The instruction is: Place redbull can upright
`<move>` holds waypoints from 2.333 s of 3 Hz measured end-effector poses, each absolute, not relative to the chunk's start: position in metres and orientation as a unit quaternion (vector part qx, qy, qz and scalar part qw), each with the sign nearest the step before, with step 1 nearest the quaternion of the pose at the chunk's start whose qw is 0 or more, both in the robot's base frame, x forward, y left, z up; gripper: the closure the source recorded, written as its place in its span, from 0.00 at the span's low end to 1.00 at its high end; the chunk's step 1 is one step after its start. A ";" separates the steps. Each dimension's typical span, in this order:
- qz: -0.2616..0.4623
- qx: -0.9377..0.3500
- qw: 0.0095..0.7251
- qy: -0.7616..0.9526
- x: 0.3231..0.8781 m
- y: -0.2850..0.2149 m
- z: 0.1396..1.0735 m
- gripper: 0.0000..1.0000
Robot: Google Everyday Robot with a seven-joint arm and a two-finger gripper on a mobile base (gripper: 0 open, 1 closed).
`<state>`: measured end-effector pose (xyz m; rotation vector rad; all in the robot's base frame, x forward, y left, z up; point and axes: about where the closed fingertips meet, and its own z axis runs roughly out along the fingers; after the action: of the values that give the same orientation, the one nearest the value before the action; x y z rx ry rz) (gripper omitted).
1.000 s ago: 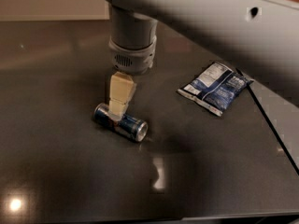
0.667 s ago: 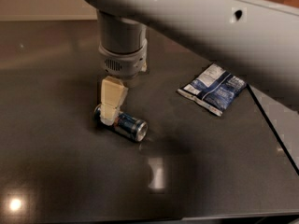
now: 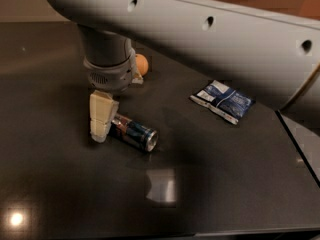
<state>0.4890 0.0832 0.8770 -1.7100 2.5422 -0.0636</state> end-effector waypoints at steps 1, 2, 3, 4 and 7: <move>-0.029 -0.553 0.025 0.832 0.491 0.090 0.868 0.00; -0.032 -0.545 0.015 0.837 0.497 0.095 0.859 0.00; -0.031 -0.541 0.006 0.841 0.503 0.097 0.852 0.18; -0.032 -0.540 0.000 0.841 0.507 0.099 0.845 0.41; -0.006 -0.550 0.027 0.834 0.501 0.094 0.870 1.00</move>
Offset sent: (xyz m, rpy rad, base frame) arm 0.0102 0.0074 -0.0293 -0.1012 0.0699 -0.0587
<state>0.5013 0.0937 0.8704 -1.6997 2.5768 -0.0171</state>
